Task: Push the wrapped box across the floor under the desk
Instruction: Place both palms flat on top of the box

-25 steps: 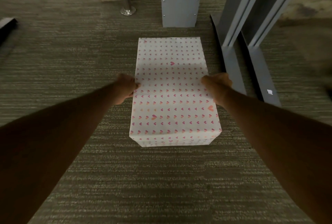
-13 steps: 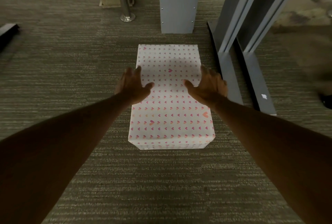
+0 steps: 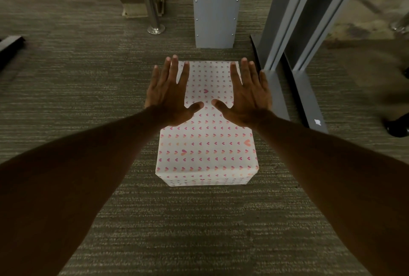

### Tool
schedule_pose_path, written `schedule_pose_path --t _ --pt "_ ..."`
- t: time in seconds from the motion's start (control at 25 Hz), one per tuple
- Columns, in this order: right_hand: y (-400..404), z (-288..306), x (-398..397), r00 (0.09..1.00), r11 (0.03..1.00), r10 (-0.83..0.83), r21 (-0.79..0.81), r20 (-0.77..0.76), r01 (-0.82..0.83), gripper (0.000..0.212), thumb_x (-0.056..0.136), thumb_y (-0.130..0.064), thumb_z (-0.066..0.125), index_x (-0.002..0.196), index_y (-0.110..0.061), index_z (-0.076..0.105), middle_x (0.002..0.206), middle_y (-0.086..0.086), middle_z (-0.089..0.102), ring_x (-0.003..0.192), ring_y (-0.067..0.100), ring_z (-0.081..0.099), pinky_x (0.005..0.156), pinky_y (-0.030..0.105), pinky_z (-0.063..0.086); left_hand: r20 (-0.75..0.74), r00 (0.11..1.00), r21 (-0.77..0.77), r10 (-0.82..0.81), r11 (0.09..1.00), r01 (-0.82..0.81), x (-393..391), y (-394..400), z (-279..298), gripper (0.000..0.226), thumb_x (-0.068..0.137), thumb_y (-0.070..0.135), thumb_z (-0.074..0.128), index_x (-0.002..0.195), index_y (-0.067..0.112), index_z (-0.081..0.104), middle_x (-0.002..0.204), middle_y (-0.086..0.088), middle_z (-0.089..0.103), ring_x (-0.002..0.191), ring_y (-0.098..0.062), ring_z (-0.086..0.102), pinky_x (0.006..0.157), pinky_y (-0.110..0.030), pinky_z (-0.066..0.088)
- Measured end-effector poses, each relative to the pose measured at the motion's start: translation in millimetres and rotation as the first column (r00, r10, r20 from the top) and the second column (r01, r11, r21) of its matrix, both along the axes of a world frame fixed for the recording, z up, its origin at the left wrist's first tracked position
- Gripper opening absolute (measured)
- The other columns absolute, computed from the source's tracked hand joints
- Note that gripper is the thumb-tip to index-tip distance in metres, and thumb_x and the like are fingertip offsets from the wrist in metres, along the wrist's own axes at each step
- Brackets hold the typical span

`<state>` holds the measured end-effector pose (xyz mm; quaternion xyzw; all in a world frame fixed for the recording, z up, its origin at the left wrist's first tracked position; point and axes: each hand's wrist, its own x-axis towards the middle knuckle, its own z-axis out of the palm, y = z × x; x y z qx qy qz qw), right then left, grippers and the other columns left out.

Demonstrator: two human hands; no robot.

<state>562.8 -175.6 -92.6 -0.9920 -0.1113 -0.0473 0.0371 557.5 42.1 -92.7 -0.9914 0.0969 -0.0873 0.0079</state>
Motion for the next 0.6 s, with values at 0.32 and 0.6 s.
schedule_pose_path --t 0.32,0.6 --pt "-2.2 -1.0 0.5 1.000 1.000 -0.003 0.012 -0.019 0.003 0.107 0.086 -0.081 0.031 0.162 -0.015 -0.006 0.170 0.017 -0.011 0.157 0.034 -0.011 0.126 0.053 -0.003 0.003 1.000 -0.005 -0.001 1.000 0.001 0.7 -0.5 -0.6 0.107 0.080 0.078 0.037 0.156 0.013 -0.002 0.164 -0.021 -0.005 0.151 -0.035 -0.007 0.121 -0.052 -0.001" --pt "-3.3 -2.5 1.2 0.999 1.000 -0.015 0.022 -0.049 0.016 0.107 0.087 -0.080 0.035 0.161 -0.016 -0.008 0.170 0.016 -0.011 0.157 0.033 -0.010 0.126 0.052 -0.004 -0.006 1.000 -0.022 0.000 1.000 0.000 3.2 1.9 -8.4 0.107 0.079 0.076 0.044 0.156 0.014 0.002 0.164 -0.021 -0.001 0.151 -0.037 -0.002 0.121 -0.052 0.001"
